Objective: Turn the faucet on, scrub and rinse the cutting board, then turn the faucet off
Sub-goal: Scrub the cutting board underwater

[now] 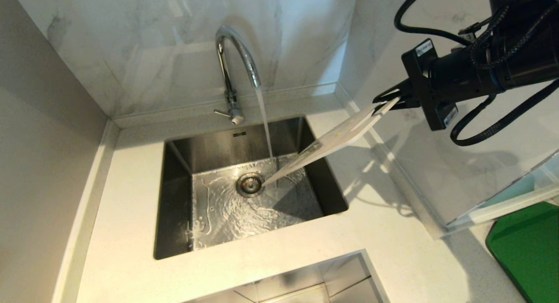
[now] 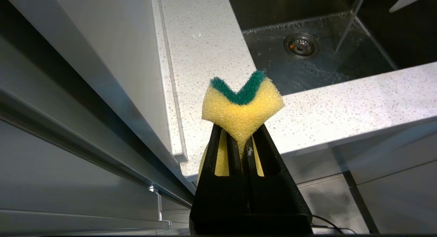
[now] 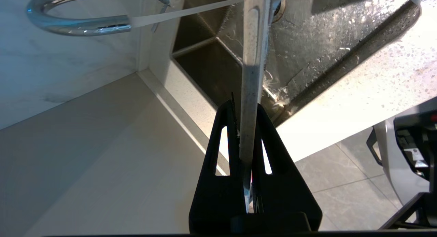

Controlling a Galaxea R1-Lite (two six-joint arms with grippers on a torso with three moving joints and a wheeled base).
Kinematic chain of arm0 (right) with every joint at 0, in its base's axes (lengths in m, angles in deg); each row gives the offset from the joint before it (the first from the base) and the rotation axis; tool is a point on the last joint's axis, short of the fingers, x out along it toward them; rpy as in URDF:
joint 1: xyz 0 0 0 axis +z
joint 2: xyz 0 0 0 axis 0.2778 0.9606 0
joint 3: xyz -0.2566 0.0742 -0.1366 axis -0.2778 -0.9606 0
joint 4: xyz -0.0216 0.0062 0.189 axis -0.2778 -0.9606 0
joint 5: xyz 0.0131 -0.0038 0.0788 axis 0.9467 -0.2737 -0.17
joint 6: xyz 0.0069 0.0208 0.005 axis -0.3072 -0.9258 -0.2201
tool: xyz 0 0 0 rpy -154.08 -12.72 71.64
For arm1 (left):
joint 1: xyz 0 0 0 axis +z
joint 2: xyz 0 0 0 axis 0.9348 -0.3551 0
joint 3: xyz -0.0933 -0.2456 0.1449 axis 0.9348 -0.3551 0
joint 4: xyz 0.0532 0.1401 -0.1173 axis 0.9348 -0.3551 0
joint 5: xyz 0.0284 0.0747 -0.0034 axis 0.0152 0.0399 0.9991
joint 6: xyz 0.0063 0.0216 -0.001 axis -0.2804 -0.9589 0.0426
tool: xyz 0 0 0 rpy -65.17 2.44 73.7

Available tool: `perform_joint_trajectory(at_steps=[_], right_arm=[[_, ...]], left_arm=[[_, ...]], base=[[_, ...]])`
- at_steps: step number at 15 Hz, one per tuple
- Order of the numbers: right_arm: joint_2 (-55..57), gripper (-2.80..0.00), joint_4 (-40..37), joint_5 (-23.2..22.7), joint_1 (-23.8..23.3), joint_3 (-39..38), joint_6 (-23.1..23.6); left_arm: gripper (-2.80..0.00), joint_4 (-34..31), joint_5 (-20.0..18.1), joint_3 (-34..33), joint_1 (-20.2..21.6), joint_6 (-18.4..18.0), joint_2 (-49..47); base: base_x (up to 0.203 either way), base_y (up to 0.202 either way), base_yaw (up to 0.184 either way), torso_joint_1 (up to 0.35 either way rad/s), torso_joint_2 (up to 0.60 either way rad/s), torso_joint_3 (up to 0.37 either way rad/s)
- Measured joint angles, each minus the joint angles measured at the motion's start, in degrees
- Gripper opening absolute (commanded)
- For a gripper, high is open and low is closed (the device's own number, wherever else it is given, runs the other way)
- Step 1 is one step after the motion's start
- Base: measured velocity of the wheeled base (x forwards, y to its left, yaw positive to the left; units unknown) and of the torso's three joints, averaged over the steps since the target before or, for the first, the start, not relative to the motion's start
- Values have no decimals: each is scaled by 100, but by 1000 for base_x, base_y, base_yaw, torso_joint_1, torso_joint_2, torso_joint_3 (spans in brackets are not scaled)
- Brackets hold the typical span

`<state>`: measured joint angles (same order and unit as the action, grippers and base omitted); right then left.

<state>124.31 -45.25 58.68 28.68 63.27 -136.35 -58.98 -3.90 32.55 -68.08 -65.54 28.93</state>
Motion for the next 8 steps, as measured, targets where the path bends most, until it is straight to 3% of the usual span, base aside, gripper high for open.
perform_joint_trajectory(at_steps=[5,8], right_arm=[[156,-280,233,-149,0,5,113],[451,-280,750,-168,-2,11,138]], left_arm=[[-280,0,2,0,0,9,0],[-280,-1,0,0,0,11,0]], base=[[0,0,0,0,0,0],[0,0,0,0,0,0]])
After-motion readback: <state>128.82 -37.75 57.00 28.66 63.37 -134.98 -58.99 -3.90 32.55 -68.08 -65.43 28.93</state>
